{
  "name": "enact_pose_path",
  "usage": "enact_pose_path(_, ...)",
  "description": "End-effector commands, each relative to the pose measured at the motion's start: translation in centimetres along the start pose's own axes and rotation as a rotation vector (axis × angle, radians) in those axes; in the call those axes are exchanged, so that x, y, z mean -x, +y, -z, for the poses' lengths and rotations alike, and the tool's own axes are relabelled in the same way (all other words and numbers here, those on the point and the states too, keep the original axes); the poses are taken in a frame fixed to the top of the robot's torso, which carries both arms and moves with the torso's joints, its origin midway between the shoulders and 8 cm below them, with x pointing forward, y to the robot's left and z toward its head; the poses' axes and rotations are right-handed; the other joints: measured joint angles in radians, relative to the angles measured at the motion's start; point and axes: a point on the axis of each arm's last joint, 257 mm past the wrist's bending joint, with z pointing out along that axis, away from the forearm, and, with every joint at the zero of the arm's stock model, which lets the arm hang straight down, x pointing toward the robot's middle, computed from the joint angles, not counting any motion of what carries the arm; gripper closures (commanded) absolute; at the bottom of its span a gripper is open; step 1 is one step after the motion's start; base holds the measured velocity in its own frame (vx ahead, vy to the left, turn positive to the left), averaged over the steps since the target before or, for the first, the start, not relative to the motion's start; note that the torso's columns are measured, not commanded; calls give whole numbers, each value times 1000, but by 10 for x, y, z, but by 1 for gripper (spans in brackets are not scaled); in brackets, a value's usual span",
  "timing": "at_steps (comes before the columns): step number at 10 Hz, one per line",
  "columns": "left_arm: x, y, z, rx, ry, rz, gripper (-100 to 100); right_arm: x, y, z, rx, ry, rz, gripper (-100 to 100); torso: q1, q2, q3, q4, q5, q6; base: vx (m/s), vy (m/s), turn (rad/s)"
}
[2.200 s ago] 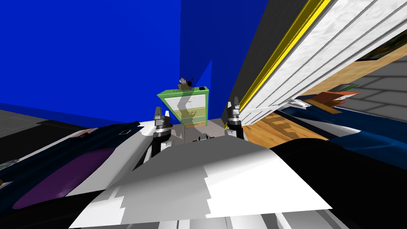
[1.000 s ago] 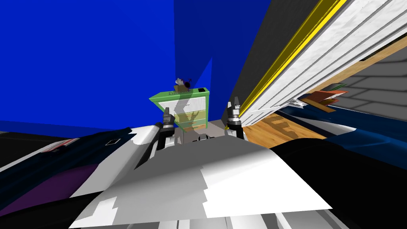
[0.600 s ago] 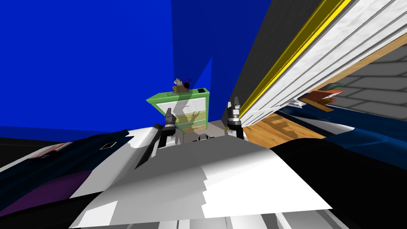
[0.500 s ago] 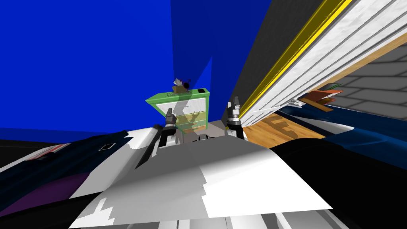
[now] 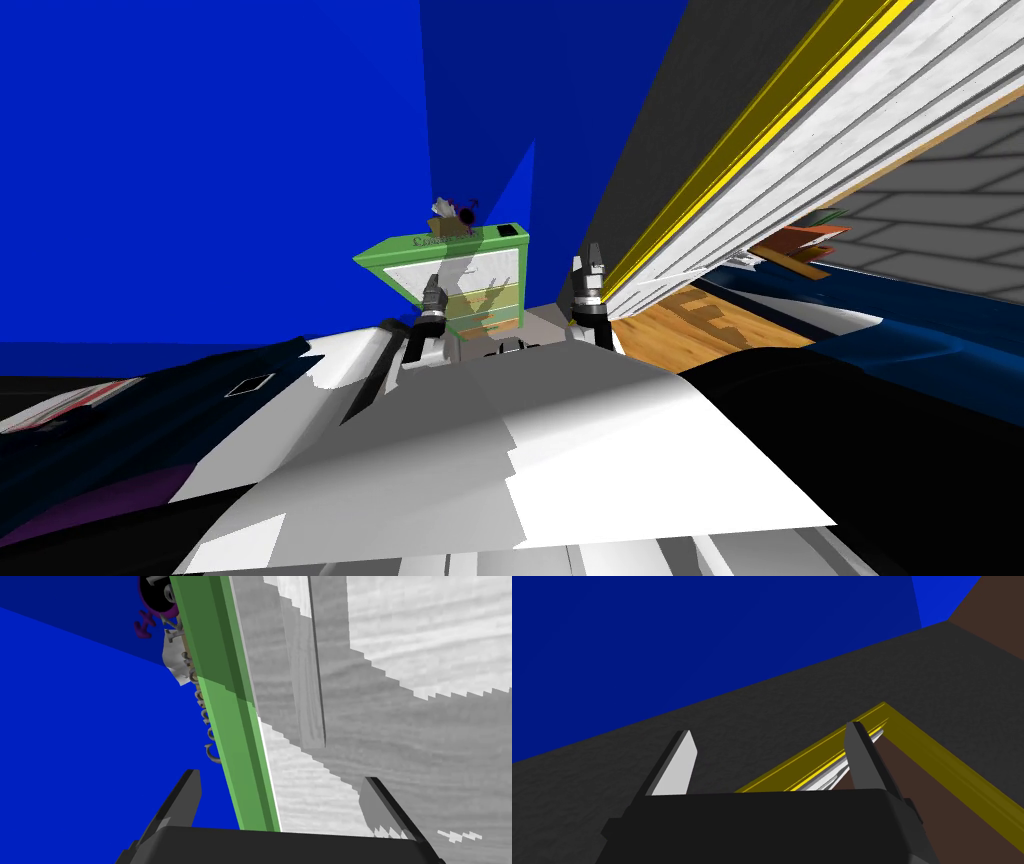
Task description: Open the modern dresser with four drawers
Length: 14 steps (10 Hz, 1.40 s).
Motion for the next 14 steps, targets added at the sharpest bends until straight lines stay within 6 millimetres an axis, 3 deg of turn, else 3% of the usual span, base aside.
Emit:
enact_pose_path(1, -4, 16, -4, 55, 9, -1, -100, 0, 0, 0, 0, 0, 0, 0, 0, -2, -1, 0, 0, 0, 93, 23, -34)
enact_pose_path(5, -9, 34, -8, 122, 17, 2, -100, 0, 0, 0, 0, 0, 0, 0, 0, -1, 0, 0, 0, 0, 75, 25, -37)
enact_pose_path(8, -7, 29, -8, 113, 14, 1, -100, 0, 0, 0, 0, 0, 0, 0, 0, -4, -2, -1, 0, 0, 72, 10, -13)
enact_pose_path(9, -7, 29, -8, 115, 14, 1, 100, 0, 0, 0, 0, 0, 0, 0, 0, -2, -1, -1, 0, 0, 11, 1, 2)
enact_pose_path(14, -9, 19, 0, 106, 22, 3, 100, 0, 0, 0, 0, 0, 0, 0, 3, -2, -1, -4, 2, 0, -156, -12, 19)
